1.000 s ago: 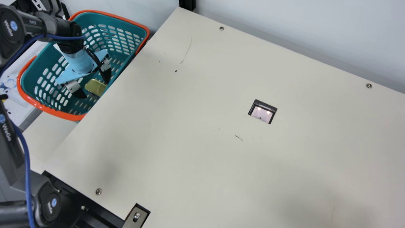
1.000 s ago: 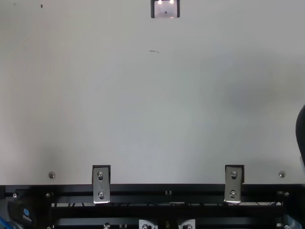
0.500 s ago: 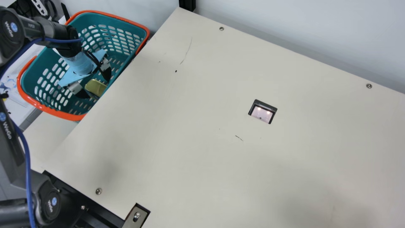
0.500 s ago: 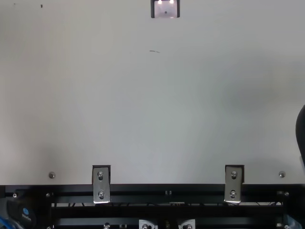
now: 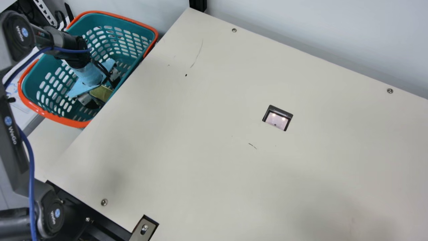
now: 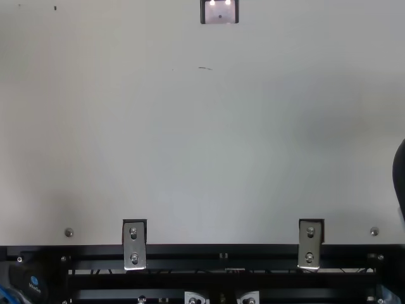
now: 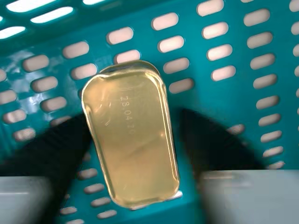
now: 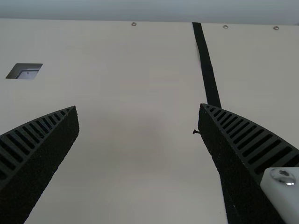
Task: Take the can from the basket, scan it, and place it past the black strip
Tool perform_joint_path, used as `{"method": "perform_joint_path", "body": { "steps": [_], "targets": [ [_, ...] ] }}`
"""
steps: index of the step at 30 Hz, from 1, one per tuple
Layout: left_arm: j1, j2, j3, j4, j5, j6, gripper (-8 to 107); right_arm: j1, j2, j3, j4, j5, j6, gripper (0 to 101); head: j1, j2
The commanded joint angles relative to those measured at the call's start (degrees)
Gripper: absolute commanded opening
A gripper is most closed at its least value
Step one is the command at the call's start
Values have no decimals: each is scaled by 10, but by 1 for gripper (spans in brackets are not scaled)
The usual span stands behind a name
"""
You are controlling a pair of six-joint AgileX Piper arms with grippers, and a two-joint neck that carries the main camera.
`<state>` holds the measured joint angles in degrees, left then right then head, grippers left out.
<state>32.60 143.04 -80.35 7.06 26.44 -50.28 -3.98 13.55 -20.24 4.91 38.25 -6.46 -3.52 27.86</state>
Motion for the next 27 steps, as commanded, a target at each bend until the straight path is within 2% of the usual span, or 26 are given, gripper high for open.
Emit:
{"method": "perform_joint_path", "body": {
  "steps": [1, 5, 9, 18, 27],
  "targets": [
    [1, 4, -1, -2, -9, 1, 10, 0, 0, 0, 0, 0, 0, 101, -23, 8],
    [2, -8, 10, -8, -25, 14, 10, 0, 0, 0, 0, 0, 0, 101, -23, 8],
    [-2, -51, 38, -9, -47, 34, 10, 0, 0, 0, 0, 0, 0, 101, -23, 8],
    [-19, -211, 117, -35, -83, 117, 10, 0, 0, 0, 0, 0, 0, 101, -23, 8],
    [-42, -359, 155, -92, -67, 247, 10, 0, 0, 0, 0, 0, 0, 101, -23, 8]
  ]
}}
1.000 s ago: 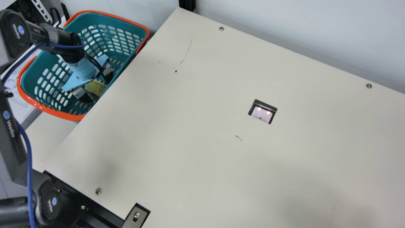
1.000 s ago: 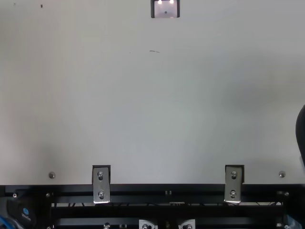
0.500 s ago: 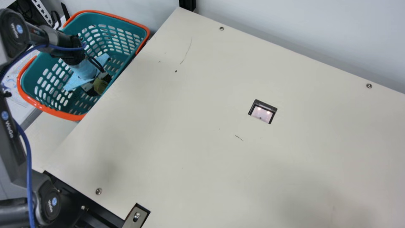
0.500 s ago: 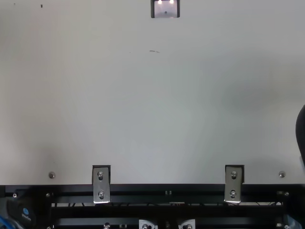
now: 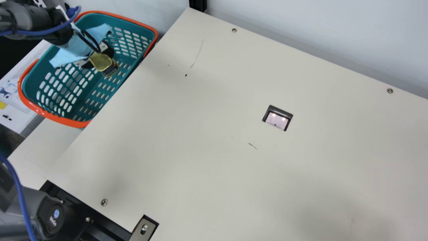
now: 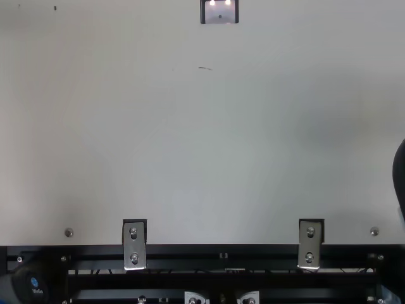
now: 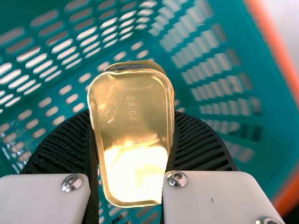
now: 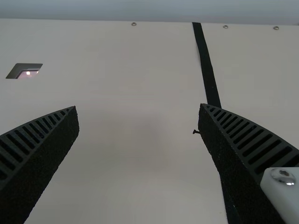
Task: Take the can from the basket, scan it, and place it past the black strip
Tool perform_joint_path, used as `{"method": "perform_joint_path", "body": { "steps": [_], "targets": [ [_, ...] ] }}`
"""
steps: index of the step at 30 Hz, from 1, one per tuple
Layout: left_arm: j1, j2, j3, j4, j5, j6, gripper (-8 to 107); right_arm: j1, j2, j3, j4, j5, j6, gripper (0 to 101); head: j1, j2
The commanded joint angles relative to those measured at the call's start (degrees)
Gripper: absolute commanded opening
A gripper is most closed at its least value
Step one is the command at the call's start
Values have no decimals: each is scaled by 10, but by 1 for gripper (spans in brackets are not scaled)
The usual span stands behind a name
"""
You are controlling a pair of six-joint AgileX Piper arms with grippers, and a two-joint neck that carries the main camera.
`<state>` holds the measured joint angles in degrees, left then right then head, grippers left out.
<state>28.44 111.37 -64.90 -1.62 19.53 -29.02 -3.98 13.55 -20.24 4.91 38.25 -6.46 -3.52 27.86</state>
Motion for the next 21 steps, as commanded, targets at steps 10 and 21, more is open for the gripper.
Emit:
{"method": "perform_joint_path", "body": {
  "steps": [10, 21],
  "targets": [
    [-32, -178, 18, -72, 57, 168, 10, 0, 0, 0, 0, 0, 0, 101, -23, 8],
    [-74, -312, 17, -141, 166, 275, 10, 0, 0, 0, 0, 0, 0, 101, -23, 8]
  ]
}}
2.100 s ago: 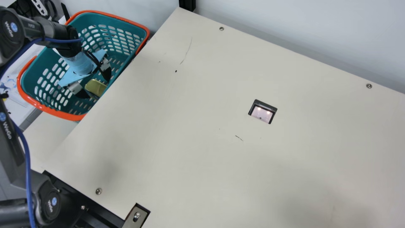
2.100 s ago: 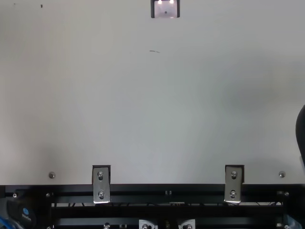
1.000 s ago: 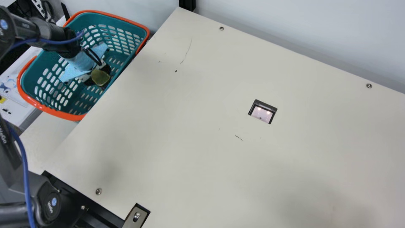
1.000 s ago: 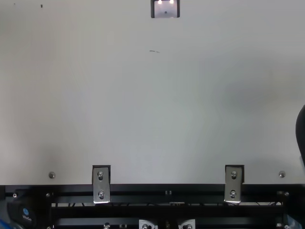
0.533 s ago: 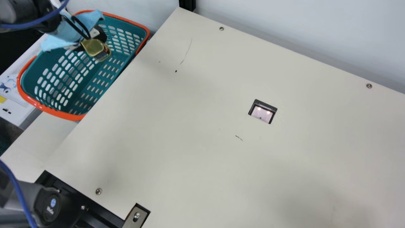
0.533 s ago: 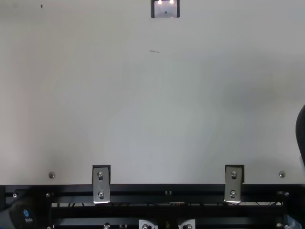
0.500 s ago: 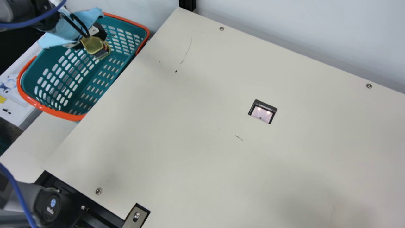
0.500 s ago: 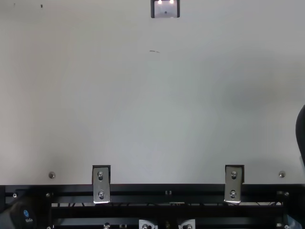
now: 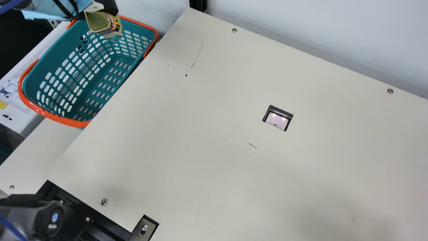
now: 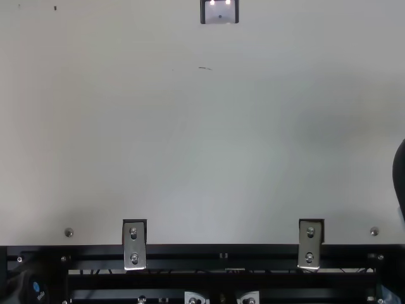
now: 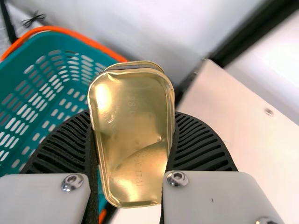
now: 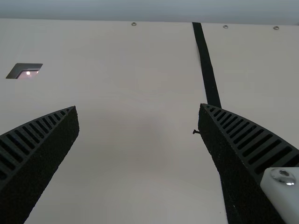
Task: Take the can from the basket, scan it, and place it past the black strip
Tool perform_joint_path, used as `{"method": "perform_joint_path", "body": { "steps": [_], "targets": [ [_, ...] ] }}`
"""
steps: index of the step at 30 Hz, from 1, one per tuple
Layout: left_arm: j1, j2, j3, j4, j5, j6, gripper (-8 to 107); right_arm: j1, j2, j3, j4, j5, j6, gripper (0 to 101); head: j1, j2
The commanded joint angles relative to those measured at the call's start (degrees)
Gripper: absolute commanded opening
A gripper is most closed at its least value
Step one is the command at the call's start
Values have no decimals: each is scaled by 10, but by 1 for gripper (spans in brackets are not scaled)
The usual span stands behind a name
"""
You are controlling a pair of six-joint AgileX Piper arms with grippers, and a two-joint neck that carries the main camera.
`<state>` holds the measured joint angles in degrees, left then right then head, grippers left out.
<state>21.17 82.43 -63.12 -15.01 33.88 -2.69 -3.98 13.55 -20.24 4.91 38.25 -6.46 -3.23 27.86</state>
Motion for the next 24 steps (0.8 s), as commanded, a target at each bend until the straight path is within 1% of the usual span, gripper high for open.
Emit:
{"method": "perform_joint_path", "body": {
  "steps": [1, 3, 5, 6, 7, 10, 19, 21, 24],
  "targets": [
    [-5, -31, -2, -13, 35, 18, 10, 0, 0, 0, 0, 0, 0, 101, -26, 8],
    [-11, -51, -3, -21, 59, 28, 10, 0, 0, 0, 0, 0, 0, 101, -26, 8],
    [-18, -71, -1, -15, 72, 36, 10, 0, 0, 0, 0, 0, 0, 101, -26, 8],
    [-23, -80, 0, -7, 73, 40, 10, 0, 0, 0, 0, 0, 0, 101, -26, 8],
    [-18, -64, -2, -18, 66, 36, 10, 0, 0, 0, 0, 0, 0, 101, -26, 8],
    [-23, -81, 0, -11, 74, 39, 10, 0, 0, 0, 0, 0, 0, 101, -26, 8],
    [-24, -81, -2, -9, 76, 37, 10, 0, 0, 0, 0, 0, 0, 101, -26, 8],
    [-23, -79, -6, -11, 89, 30, 10, 0, 0, 0, 0, 0, 0, 101, -26, 8],
    [-18, -74, -23, -23, 131, 9, 10, 0, 0, 0, 0, 0, 0, 101, -26, 8]
  ]
}}
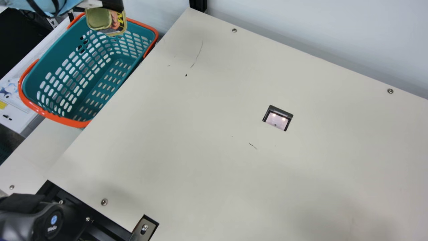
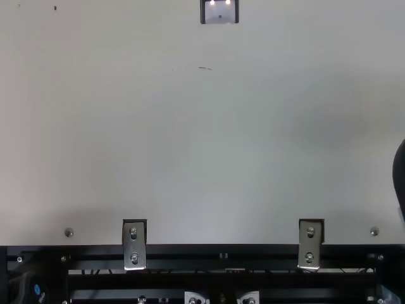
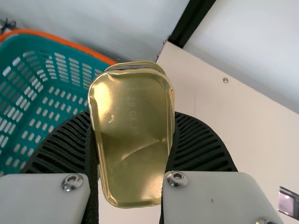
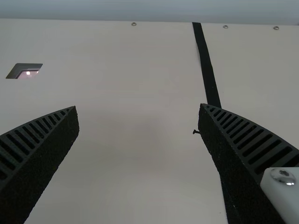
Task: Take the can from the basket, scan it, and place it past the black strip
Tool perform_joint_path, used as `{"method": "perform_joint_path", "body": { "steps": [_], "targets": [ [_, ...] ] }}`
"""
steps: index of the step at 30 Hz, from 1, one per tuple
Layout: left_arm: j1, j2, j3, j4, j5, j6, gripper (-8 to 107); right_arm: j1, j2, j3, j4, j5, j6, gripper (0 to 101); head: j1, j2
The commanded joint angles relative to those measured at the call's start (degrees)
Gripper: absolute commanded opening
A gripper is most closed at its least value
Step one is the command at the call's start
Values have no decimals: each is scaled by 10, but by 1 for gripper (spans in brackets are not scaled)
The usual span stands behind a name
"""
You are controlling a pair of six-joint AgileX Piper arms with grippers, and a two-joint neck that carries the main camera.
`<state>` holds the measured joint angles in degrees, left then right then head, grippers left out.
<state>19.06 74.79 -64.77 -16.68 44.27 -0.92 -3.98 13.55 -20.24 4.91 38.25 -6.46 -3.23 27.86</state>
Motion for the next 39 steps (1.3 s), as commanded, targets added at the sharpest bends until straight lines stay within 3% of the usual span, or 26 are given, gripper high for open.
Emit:
{"method": "perform_joint_path", "body": {
  "steps": [1, 12, 24, 39],
  "targets": [
    [6, 5, -14, -11, 44, -16, 10, 0, 0, 0, 0, 0, 0, 101, -26, 8],
    [67, 40, -97, -81, 254, -88, 10, 0, 0, 0, 0, 0, 0, 101, -26, 8],
    [41, 58, 2, -176, 256, -129, 10, 0, 0, 0, 0, 0, 0, 101, -26, 8],
    [8, 74, 76, -301, 256, -145, 10, 0, 0, 0, 0, 0, 0, 101, -26, 8]
  ]
}}
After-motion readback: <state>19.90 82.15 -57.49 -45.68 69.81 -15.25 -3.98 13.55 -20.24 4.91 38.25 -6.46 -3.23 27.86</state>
